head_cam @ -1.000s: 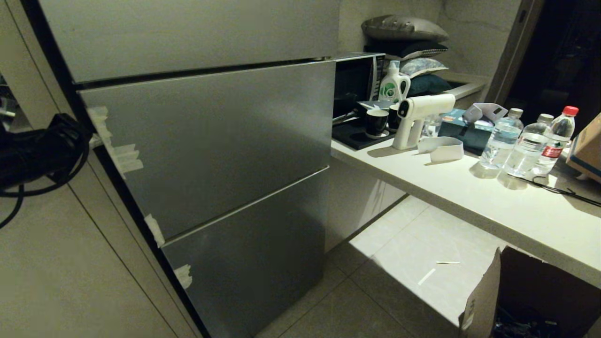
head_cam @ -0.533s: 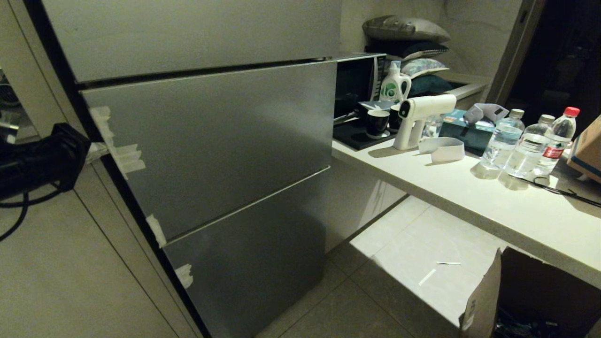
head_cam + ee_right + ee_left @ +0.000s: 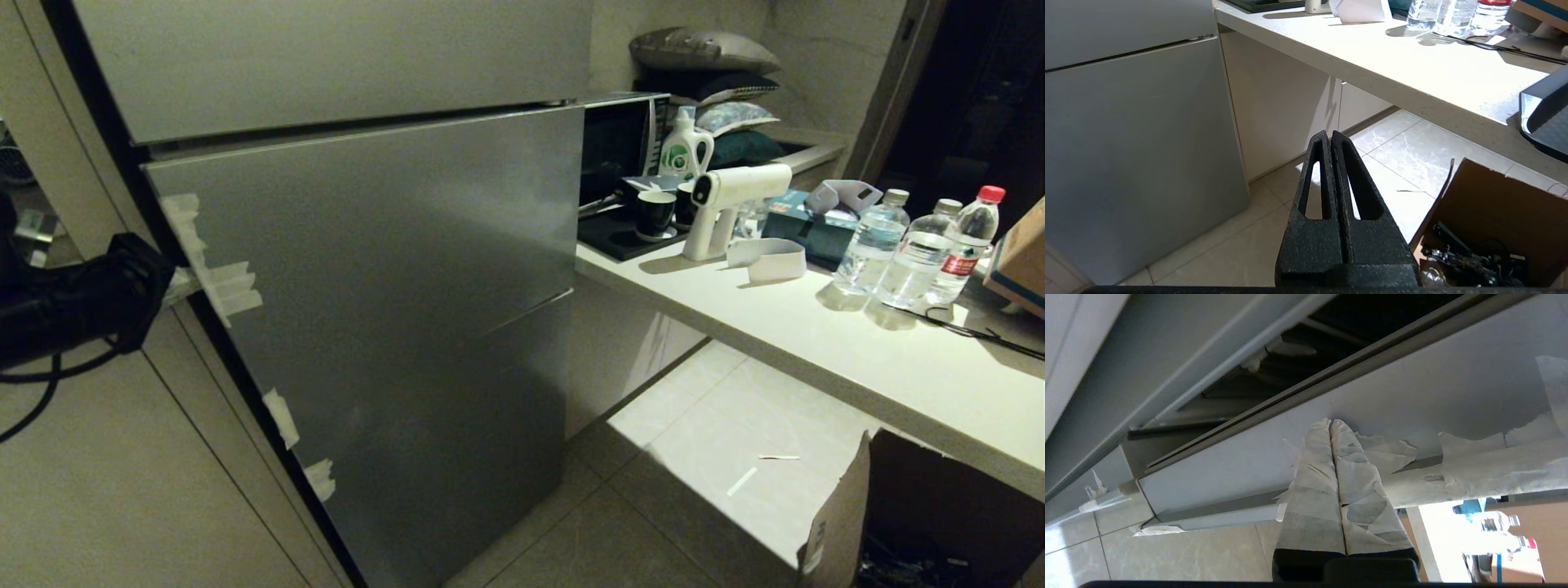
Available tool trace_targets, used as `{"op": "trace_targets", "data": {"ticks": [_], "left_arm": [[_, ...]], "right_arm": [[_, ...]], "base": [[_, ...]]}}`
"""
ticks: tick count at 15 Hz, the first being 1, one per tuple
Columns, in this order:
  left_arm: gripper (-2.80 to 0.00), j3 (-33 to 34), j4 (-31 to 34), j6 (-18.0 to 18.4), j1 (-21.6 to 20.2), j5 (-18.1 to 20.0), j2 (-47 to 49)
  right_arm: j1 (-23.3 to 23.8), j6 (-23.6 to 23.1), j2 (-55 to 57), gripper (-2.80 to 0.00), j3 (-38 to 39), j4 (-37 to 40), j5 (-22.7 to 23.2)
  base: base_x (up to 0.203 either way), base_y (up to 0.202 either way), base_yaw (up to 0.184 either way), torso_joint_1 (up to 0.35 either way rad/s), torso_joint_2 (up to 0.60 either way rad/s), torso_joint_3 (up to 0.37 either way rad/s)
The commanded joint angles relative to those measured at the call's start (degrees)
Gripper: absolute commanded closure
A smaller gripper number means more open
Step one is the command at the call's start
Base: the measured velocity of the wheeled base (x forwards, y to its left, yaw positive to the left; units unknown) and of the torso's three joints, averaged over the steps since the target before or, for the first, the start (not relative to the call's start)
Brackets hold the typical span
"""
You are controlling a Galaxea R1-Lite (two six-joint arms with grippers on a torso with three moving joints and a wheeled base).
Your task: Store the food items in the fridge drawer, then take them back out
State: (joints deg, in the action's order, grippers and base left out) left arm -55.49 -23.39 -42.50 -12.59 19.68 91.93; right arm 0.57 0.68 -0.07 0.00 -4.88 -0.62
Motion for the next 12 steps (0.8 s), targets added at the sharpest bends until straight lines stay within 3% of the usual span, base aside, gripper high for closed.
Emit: {"op": "trace_targets", "data": {"ticks": [1, 6, 12], "left_arm": [[0.00, 2.79, -0.32, -0.22, -0.06, 0.04, -4.47], [0.00, 10.43, -0.31, -0.14, 1.58, 1.97, -12.23], [0.00, 15.65, -0.34, 0.20, 9.84, 1.67, -16.96]], "right_arm": [[-0.04, 0.02, -0.01, 0.00, 1.76, -0.05, 0.01], [0.04, 0.02, -0.01, 0.00, 1.76, -0.05, 0.01], [-0.04, 0.02, -0.01, 0.00, 1.76, -0.05, 0.01]], "base": [[0.000, 0.000, 0.000, 0.000, 0.00, 0.000], [0.000, 0.000, 0.000, 0.000, 0.00, 0.000], [0.000, 0.000, 0.000, 0.000, 0.00, 0.000]]}}
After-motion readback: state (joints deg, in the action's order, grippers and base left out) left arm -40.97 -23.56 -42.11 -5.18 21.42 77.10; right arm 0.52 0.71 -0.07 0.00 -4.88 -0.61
